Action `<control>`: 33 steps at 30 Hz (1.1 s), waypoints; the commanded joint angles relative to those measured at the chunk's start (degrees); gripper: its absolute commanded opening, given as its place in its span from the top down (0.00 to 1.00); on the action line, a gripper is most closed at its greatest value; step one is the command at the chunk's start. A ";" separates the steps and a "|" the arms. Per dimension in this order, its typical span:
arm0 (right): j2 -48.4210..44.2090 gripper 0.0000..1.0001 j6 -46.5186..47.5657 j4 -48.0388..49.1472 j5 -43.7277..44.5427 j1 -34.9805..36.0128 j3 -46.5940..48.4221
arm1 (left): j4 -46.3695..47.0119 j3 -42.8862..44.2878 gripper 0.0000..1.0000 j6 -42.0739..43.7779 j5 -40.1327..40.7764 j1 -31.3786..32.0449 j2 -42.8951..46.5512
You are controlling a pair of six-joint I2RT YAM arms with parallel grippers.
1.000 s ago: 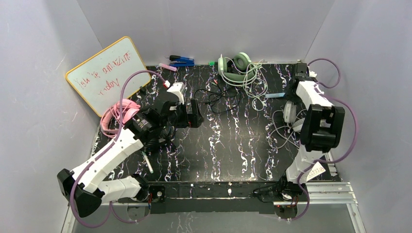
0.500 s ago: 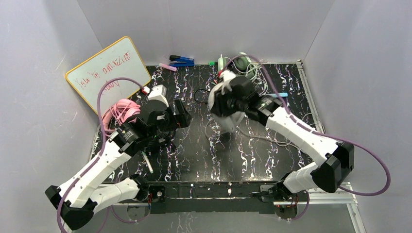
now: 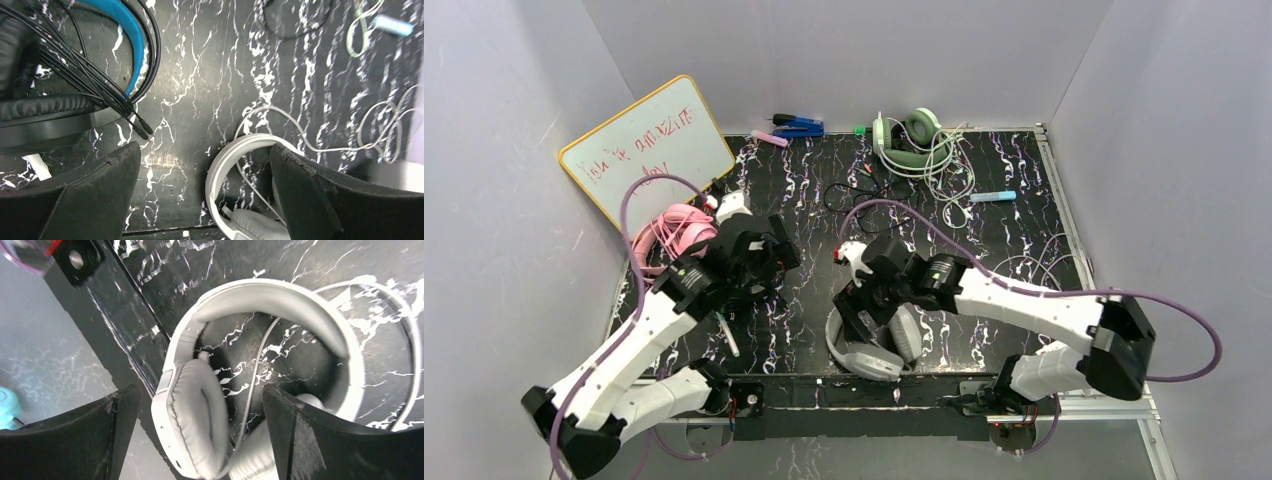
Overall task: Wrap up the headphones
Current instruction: Place the headphones at the corner of the board.
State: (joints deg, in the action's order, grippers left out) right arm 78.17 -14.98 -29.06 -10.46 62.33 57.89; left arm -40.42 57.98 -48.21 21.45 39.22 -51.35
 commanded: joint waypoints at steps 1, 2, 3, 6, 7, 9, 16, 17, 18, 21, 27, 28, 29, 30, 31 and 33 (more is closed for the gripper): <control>-9.04 0.01 -0.54 5.06 4.94 -0.29 0.17 | -0.37 1.39 0.02 6.83 -6.80 -0.90 -4.32; -10.59 0.01 -1.05 5.26 6.56 -0.34 0.02 | -0.23 1.60 0.02 8.45 -7.92 -0.91 -4.77; -12.37 0.01 -2.32 5.13 8.38 -0.29 -0.38 | -0.01 1.81 0.01 10.58 -8.99 -0.93 -5.13; -16.68 0.02 -8.37 2.04 15.42 -0.35 -0.97 | 2.06 0.98 0.02 16.66 -13.00 -0.98 -5.17; -17.73 0.02 -10.17 0.17 16.43 -0.36 -1.06 | 2.83 -0.30 0.01 17.44 -13.89 -0.96 -5.05; -19.30 0.01 -13.59 -4.40 17.77 -0.34 -1.56 | 5.66 -3.44 0.02 18.52 -17.10 -0.92 -4.84; -19.47 0.01 -24.76 -8.75 15.71 -0.28 -9.01 | 12.66 -10.03 0.02 21.07 -28.83 1.66 -14.56; -19.14 0.01 -26.20 -8.88 16.30 -0.25 -10.12 | 12.92 -10.33 0.02 21.25 -27.60 2.71 -15.79; -18.81 0.01 -27.34 -8.95 17.29 -0.25 -11.09 | 13.20 -10.42 0.02 21.24 -26.32 3.81 -16.89; -17.75 0.07 -29.47 -9.38 20.48 -0.13 -13.18 | 15.88 -10.92 0.02 20.55 -21.59 8.64 -18.87; -15.32 0.23 -30.17 -9.24 25.41 0.24 -14.33 | 17.38 -10.83 0.02 20.10 -12.32 14.42 -23.50; -15.00 0.24 -29.73 -9.14 25.85 0.25 -14.22 | 16.44 -10.29 0.02 20.01 -10.16 15.12 -24.20; -14.84 0.26 -29.22 -8.67 26.14 0.31 -14.32 | 15.85 -9.73 0.02 20.04 -8.13 15.90 -24.90; -14.92 0.27 -28.52 -7.68 26.05 0.34 -14.60 | 15.59 -9.38 0.02 20.11 -7.55 16.41 -25.34; -15.17 0.28 -27.84 -6.66 25.75 0.37 -15.09 | 15.70 -9.23 0.01 20.23 -7.23 16.75 -25.76; -15.98 0.33 -26.84 -4.05 24.82 0.47 -16.31 | 15.76 -8.88 0.02 20.45 -7.06 17.36 -26.54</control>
State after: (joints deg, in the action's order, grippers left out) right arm 63.11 -43.31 -37.21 12.23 62.46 43.20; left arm -23.44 47.00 -28.47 8.95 55.22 -77.23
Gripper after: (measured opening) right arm 0.710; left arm 0.983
